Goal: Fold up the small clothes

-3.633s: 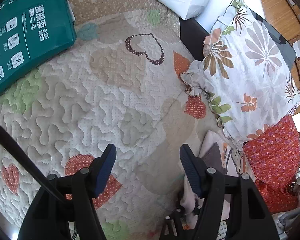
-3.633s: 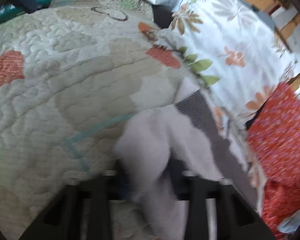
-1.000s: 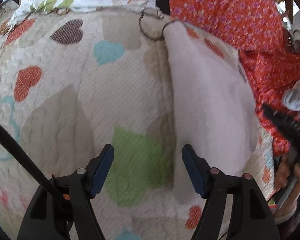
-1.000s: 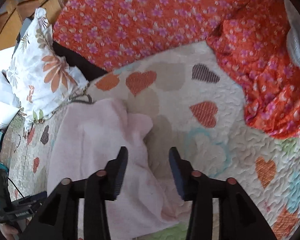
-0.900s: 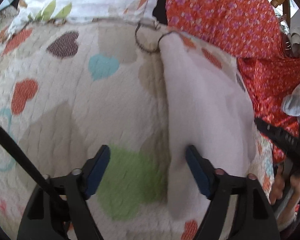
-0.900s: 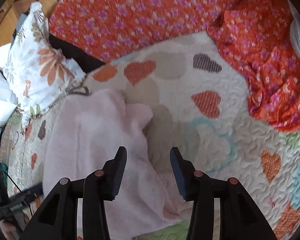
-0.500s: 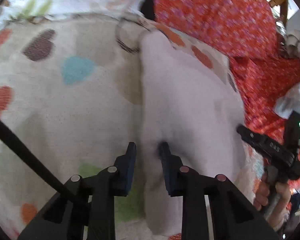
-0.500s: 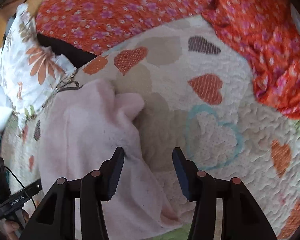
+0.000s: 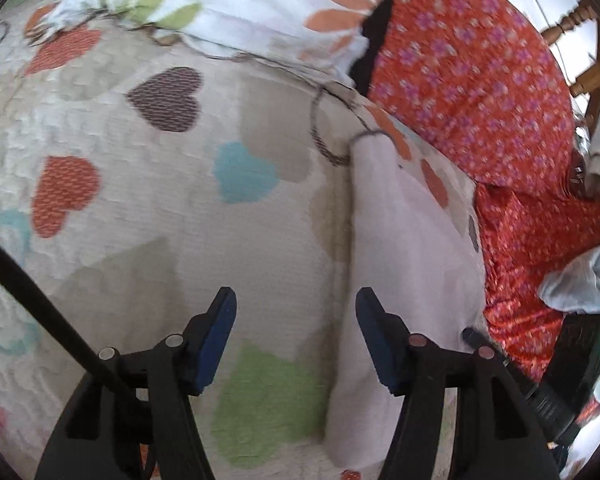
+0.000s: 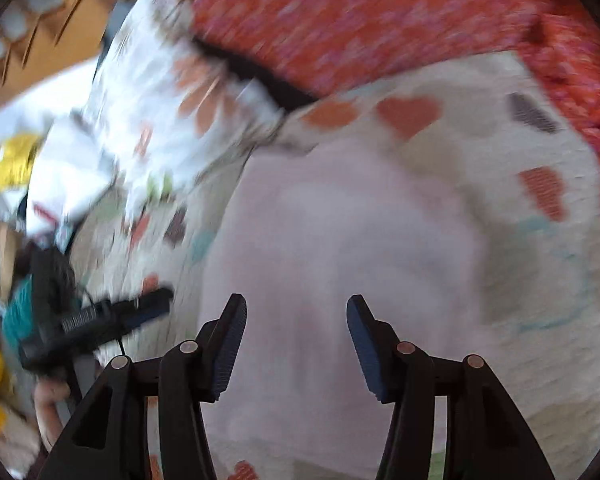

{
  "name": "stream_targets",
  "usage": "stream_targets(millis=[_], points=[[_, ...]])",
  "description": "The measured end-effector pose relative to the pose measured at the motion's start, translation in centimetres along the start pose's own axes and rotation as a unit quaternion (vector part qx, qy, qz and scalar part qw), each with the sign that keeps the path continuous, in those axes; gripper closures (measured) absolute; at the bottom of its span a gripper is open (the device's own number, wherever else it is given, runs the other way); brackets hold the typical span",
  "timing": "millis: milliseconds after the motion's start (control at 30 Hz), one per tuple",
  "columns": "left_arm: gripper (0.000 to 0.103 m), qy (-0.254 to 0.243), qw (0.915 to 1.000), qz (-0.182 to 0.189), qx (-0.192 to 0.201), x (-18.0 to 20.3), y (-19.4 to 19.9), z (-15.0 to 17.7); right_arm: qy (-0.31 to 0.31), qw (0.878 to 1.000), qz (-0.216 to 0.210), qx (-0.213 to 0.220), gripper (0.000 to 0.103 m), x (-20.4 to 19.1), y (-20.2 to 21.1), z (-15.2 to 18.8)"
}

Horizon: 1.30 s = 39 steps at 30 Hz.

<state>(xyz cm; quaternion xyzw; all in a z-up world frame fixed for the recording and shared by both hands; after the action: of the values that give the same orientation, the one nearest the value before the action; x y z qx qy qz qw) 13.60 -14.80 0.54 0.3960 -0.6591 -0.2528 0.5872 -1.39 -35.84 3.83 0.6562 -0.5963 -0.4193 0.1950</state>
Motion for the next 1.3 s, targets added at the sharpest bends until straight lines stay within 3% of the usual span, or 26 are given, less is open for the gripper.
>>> stream_targets(millis=[167,267,367,433,467,600,700,800,967,1067,1167,1233,1300], points=[[0.042,0.023,0.9997,-0.003,0.01,-2.3,1.6,-1.0,0.13,0.989,0.073,-0.014,0.046,-6.7,-1.9,0.4],[0.042,0.026,0.9993,-0.013,0.024,-3.3,2.4,-1.5,0.147,0.985,0.086,-0.019,0.044,-9.0,-2.8,0.3],[0.042,0.028,0.9991,-0.016,0.029,-4.1,3.2,-1.4,0.138,0.978,0.147,-0.055,0.043,-8.5,-5.5,0.1],[0.042,0.026,0.9992,-0.016,0.027,-4.5,3.6,-1.1,0.103,0.982,0.133,-0.083,0.042,-7.0,-7.5,0.5],[0.042,0.022,0.9992,-0.018,0.028,-4.7,3.8,-1.0,0.091,0.985,0.13,-0.073,0.045,-6.9,-7.6,0.5],[0.042,0.003,0.9989,-0.035,0.031,-5.4,4.4,-0.6,0.073,0.988,0.126,-0.056,0.073,-7.0,-6.8,0.0],[0.042,0.005,0.9985,-0.043,0.033,-6.4,4.8,-0.6,0.043,0.994,0.096,-0.036,0.078,-7.0,-5.8,-0.7],[0.042,0.008,0.9983,-0.049,0.031,-7.2,4.9,-0.6,0.053,0.995,0.083,-0.018,0.078,-8.7,-5.4,-1.7],[0.042,0.018,0.998,-0.056,0.025,-8.1,4.6,-0.5,0.065,0.995,0.069,-0.032,0.078,-10.4,-7.4,-1.2],[0.042,0.025,0.9982,-0.051,0.021,-7.8,4.5,-0.6,0.05,0.997,0.042,-0.029,0.069,-9.9,-7.7,-0.9],[0.041,0.029,0.9988,-0.034,0.019,-6.6,4.4,-0.4,0.033,0.999,-0.002,-0.031,0.068,-8.7,-5.7,-1.8],[0.038,0.009,0.9995,-0.024,0.021,-4.9,4.5,0.1,0.033,0.999,-0.019,-0.007,0.063,-7.6,-2.6,-2.5],[0.034,-0.019,0.9993,-0.02,0.025,-3.3,4.4,0.8,0.044,0.999,0.021,0.01,0.059,-5.7,0.5,-2.8]])
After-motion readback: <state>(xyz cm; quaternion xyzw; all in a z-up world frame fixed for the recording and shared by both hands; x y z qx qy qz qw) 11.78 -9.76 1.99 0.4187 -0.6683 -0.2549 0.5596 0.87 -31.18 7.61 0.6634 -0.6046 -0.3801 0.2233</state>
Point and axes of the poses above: each gripper's, at about its wrist camera, not at the fingertips, and y roughly against the way its jaws point, x to its right, z to its underside, the point moved 4 cm from there along -y, roughly the way its jaws point, and after that the axes turned 13 degrees about y, right-handed, at the moved point
